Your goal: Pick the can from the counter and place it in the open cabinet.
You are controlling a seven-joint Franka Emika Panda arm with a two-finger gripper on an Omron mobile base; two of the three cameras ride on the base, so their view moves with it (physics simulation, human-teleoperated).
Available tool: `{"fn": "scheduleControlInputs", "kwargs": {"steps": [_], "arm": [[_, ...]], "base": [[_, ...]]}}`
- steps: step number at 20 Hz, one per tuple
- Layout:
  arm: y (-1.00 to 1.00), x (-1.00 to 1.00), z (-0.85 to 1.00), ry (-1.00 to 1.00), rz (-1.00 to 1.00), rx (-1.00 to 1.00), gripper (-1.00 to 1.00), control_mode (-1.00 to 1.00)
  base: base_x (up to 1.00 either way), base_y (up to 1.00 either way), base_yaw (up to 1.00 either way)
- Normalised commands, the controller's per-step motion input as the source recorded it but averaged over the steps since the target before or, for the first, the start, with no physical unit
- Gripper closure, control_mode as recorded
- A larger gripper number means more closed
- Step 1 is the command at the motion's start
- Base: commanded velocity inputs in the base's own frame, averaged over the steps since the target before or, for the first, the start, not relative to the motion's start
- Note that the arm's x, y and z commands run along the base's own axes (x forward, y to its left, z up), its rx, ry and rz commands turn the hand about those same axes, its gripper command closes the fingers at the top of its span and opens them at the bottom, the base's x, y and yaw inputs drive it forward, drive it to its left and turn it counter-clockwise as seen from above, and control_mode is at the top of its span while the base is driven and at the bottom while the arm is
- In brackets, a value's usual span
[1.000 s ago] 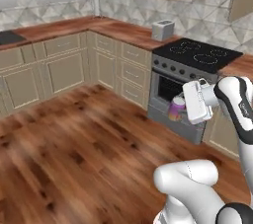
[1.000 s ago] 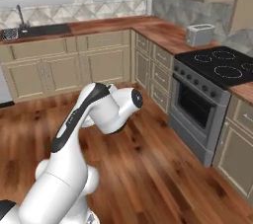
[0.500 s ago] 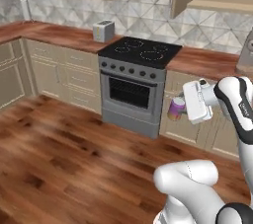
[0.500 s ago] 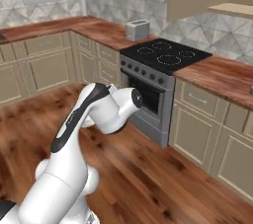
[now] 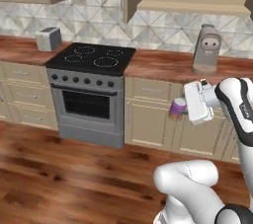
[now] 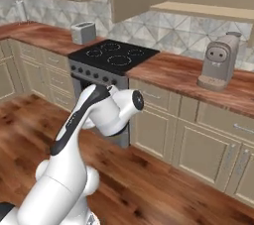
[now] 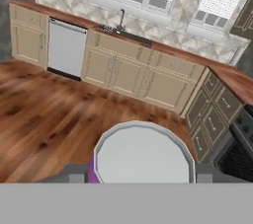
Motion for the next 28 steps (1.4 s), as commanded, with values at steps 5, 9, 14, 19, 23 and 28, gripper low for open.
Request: {"fn": "scheduleControlInputs", "kwargs": {"steps": [5,9,14,19,23,28], "arm": [[0.00,0.00,0.00,0.00,0.00,0.00,1.00,1.00],[0.00,0.00,0.00,0.00,0.00,0.00,1.00,1.00],[0.00,0.00,0.00,0.00,0.00,0.00,1.00,1.00],[0.00,0.00,0.00,0.00,0.00,0.00,1.00,1.00],[0.00,0.00,0.00,0.00,0.00,0.00,1.00,1.00],[0.00,0.00,0.00,0.00,0.00,0.00,1.00,1.00]], "base": [[0.85,0.00,-0.33],[0.78,0.00,-0.30],[0.68,0.05,-0.31],[0.68,0.30,-0.29],[0.68,0.43,-0.26],[0.72,0.40,-0.23]]}}
